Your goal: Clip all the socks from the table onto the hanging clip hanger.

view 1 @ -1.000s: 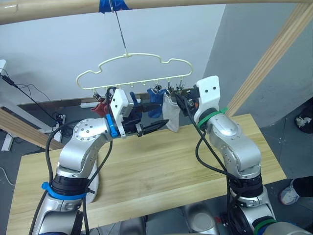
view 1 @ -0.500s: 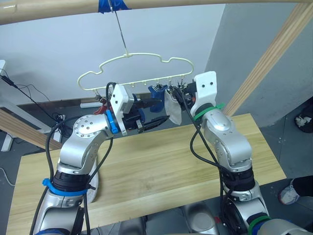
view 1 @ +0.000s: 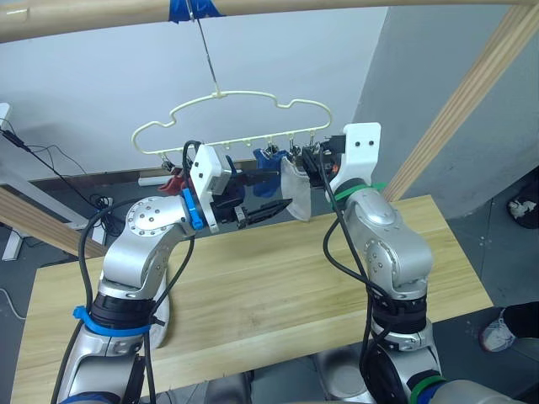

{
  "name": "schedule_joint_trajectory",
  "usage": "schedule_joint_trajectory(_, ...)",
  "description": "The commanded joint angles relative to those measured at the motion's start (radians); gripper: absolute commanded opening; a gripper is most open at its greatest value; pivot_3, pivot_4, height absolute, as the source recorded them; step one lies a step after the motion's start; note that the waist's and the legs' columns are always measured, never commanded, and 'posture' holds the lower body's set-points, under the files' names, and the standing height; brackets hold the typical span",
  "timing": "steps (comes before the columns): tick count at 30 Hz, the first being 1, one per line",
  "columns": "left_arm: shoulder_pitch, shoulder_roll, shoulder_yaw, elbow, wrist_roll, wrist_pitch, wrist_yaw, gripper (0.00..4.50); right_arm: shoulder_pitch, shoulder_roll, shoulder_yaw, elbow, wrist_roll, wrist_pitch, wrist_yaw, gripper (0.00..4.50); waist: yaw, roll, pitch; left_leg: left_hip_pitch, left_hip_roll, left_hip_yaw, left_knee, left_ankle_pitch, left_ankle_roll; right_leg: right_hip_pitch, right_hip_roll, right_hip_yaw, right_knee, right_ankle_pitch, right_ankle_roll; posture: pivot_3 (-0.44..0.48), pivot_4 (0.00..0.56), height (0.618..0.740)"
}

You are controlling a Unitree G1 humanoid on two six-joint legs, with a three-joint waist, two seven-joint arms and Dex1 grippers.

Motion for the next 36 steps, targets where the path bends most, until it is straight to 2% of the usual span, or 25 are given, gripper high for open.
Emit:
schedule_joint_trajectory(1, -0.017, -0.002, 0.007, -0.010, 0.005, -0.026, -0.002, 3.18, -0.027, 0.038, -0.005, -0.065, 0.027, 0.020, -0.020, 3.65, 0.000, 0.000, 0.000, 0.000, 0.000, 0.000, 0.000, 0.000, 0.000, 0.000, 0.000, 0.000, 0.000, 0.000, 0.000, -0.309, 0.239, 0.740)
schedule_joint_trajectory(12, -0.016, -0.006, 0.001, -0.009, 0.006, -0.030, 0.001, 3.18, -0.031, 0.051, -0.001, -0.069, 0.059, 0.018, -0.036, 3.65, 0.000, 0.000, 0.000, 0.000, 0.000, 0.000, 0.000, 0.000, 0.000, 0.000, 0.000, 0.000, 0.000, 0.000, 0.000, -0.312, 0.238, 0.740)
schedule_joint_trajectory(17, -0.015, -0.007, 0.000, -0.010, 0.006, -0.029, 0.002, 3.18, -0.030, 0.047, 0.008, -0.068, 0.071, 0.021, -0.039, 2.14, 0.000, 0.000, 0.000, 0.000, 0.000, 0.000, 0.000, 0.000, 0.000, 0.000, 0.000, 0.000, 0.000, 0.000, 0.000, -0.310, 0.238, 0.740)
schedule_joint_trajectory(36, -0.011, -0.007, -0.005, -0.011, 0.013, -0.032, 0.000, 3.18, -0.056, 0.060, 0.038, -0.037, 0.081, -0.033, -0.041, 2.14, 0.000, 0.000, 0.000, 0.000, 0.000, 0.000, 0.000, 0.000, 0.000, 0.000, 0.000, 0.000, 0.000, 0.000, 0.000, -0.305, 0.233, 0.740)
